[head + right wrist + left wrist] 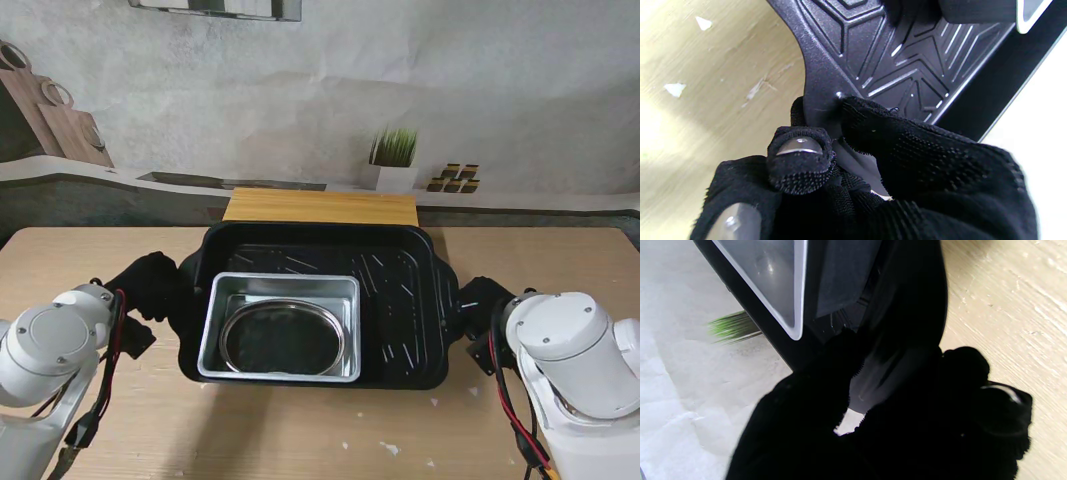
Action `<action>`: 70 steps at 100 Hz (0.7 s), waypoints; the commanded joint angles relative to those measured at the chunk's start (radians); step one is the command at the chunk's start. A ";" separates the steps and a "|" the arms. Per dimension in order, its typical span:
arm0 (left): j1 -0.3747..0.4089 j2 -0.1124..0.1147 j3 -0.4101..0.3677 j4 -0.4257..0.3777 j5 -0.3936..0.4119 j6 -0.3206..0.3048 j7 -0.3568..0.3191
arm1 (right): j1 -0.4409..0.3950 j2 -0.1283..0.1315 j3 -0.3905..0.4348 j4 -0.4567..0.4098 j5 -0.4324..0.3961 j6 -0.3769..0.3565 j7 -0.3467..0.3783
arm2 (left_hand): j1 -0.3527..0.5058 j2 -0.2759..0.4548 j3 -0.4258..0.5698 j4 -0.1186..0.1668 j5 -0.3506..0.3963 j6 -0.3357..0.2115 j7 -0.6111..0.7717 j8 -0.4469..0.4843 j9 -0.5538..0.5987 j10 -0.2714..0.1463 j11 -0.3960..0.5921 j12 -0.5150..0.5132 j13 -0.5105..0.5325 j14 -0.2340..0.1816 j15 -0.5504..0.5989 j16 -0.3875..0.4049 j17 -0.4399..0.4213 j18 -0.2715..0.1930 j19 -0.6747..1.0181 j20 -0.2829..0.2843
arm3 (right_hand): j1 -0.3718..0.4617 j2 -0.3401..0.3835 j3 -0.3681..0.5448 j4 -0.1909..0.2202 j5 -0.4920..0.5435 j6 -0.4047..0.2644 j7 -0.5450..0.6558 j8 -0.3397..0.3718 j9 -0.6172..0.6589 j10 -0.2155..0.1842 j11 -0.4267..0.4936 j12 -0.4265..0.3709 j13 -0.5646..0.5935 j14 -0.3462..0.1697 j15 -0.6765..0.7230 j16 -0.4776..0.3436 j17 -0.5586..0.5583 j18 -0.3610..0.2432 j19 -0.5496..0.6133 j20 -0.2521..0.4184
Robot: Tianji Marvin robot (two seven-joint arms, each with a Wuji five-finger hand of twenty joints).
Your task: Stack the baking trays onto the shelf
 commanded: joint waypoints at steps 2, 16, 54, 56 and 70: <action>-0.034 -0.013 0.028 -0.045 -0.022 -0.009 -0.025 | 0.034 -0.032 -0.029 -0.030 0.084 0.039 -0.010 | 0.105 0.007 0.086 0.058 0.054 -0.346 0.144 0.006 0.078 -0.168 0.116 0.029 0.065 0.008 0.051 0.035 0.036 -0.014 0.091 0.005 | 0.083 0.042 0.087 0.072 0.116 -0.317 0.082 -0.001 0.023 -0.080 0.102 0.042 0.053 0.073 0.075 0.020 0.045 -0.389 0.131 0.027; -0.064 -0.012 0.046 -0.036 -0.021 0.006 -0.026 | 0.072 -0.059 -0.027 -0.009 0.014 0.039 0.056 | 0.105 0.005 0.088 0.058 0.055 -0.344 0.144 0.005 0.080 -0.167 0.116 0.029 0.067 0.008 0.051 0.035 0.039 -0.014 0.092 0.004 | 0.083 0.044 0.085 0.071 0.115 -0.317 0.082 -0.001 0.023 -0.081 0.101 0.043 0.053 0.073 0.076 0.021 0.045 -0.392 0.131 0.029; -0.147 -0.009 0.088 -0.003 -0.008 0.038 -0.036 | 0.145 -0.079 -0.048 0.034 -0.034 0.039 0.098 | 0.102 0.005 0.092 0.057 0.055 -0.345 0.145 0.004 0.079 -0.166 0.115 0.031 0.066 0.009 0.050 0.036 0.042 -0.011 0.092 0.002 | 0.083 0.049 0.080 0.072 0.116 -0.317 0.081 -0.003 0.022 -0.080 0.100 0.048 0.053 0.073 0.081 0.025 0.046 -0.395 0.135 0.037; -0.152 -0.009 0.090 -0.001 -0.006 0.039 -0.036 | 0.150 -0.080 -0.048 0.036 -0.036 0.039 0.101 | 0.102 0.006 0.092 0.057 0.055 -0.346 0.144 0.004 0.079 -0.166 0.115 0.032 0.066 0.009 0.050 0.036 0.042 -0.011 0.092 0.002 | 0.083 0.049 0.080 0.072 0.116 -0.317 0.081 -0.003 0.022 -0.080 0.100 0.048 0.053 0.073 0.082 0.025 0.046 -0.395 0.135 0.037; -0.184 -0.007 0.102 0.014 -0.003 0.048 -0.041 | 0.185 -0.096 -0.050 0.058 -0.062 0.039 0.128 | 0.102 0.005 0.092 0.057 0.056 -0.346 0.146 0.005 0.080 -0.166 0.118 0.034 0.067 0.006 0.053 0.038 0.042 -0.010 0.092 0.002 | 0.083 0.051 0.079 0.072 0.116 -0.317 0.081 -0.004 0.023 -0.080 0.099 0.049 0.053 0.070 0.084 0.027 0.047 -0.397 0.136 0.039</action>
